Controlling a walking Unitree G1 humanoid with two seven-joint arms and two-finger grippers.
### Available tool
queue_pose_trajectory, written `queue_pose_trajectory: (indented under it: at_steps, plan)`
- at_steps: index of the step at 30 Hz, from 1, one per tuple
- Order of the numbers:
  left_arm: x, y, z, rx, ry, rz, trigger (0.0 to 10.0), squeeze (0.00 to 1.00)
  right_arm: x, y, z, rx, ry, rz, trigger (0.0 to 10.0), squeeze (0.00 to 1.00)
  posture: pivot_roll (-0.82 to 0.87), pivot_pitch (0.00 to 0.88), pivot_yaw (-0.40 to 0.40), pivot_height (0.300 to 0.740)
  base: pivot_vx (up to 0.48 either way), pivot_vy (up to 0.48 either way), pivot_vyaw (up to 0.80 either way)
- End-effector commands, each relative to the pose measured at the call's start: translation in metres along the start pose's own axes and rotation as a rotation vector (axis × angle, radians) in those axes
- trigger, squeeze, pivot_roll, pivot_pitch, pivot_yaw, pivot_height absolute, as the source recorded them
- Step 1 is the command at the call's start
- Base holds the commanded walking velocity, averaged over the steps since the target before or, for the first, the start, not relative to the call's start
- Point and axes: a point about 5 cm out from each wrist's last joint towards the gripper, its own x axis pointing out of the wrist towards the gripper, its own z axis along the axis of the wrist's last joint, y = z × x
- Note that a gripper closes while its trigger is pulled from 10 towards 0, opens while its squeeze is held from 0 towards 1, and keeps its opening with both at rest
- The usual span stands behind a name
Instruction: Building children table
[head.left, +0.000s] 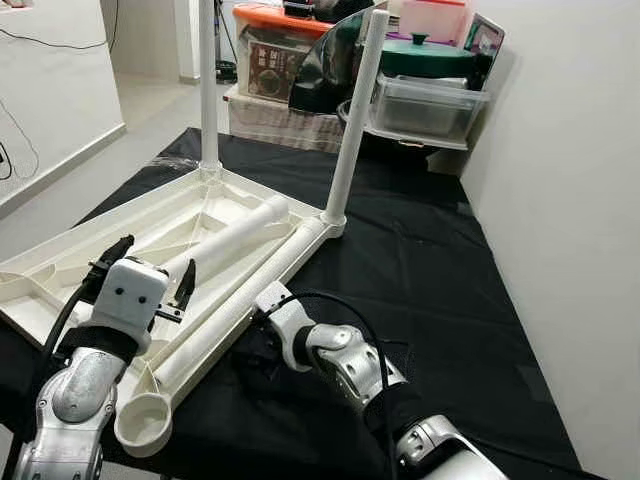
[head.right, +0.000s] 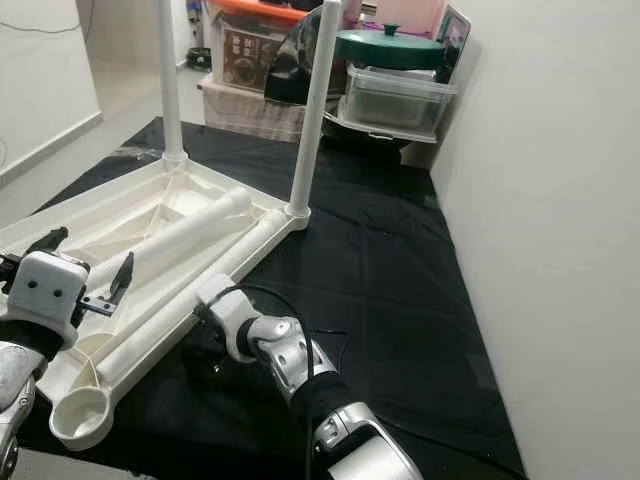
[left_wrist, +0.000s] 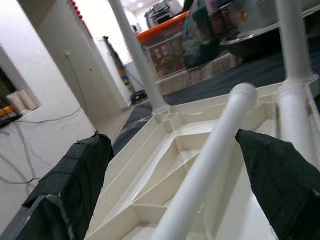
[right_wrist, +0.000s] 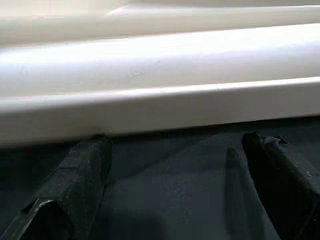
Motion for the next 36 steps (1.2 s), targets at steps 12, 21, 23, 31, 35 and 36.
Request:
queue_pose_trajectory:
  at_steps: [12,21,23,31,35,36]
  plan:
    - [-0.003,0.012,-0.026,-0.124,0.117,-0.012,10.0,0.00,-0.035,-0.075,0.055,0.024,-0.160,-0.242,10.0,0.00,0.12,0.000,-0.120,0.740,0.000,0.000,0.00]
    - [-0.009,0.040,-0.058,-0.244,0.250,0.030,10.0,0.00,-0.052,-0.106,0.055,0.138,-0.216,-0.440,10.0,0.00,0.12,0.000,-0.108,0.740,0.000,0.000,0.00]
    - [-0.012,0.044,-0.068,-0.314,0.286,0.017,10.0,0.00,-0.052,-0.106,0.051,0.155,-0.213,-0.457,10.0,0.00,0.12,0.000,-0.109,0.740,0.000,0.000,0.00]
    - [-0.006,0.042,-0.085,-0.390,0.341,-0.105,10.0,0.00,-0.052,-0.107,0.042,0.195,-0.205,-0.471,10.0,0.00,0.11,0.000,-0.101,0.740,0.000,0.000,0.00]
    - [-0.001,0.045,-0.085,-0.386,0.340,-0.108,10.0,0.00,-0.054,-0.109,0.041,0.209,-0.205,-0.480,10.0,0.00,0.10,0.000,-0.093,0.740,0.000,0.000,0.00]
    - [0.001,0.048,-0.086,-0.386,0.344,-0.108,10.0,0.00,-0.054,-0.110,0.039,0.218,-0.203,-0.486,10.0,0.00,0.10,0.000,-0.092,0.740,0.000,0.000,0.00]
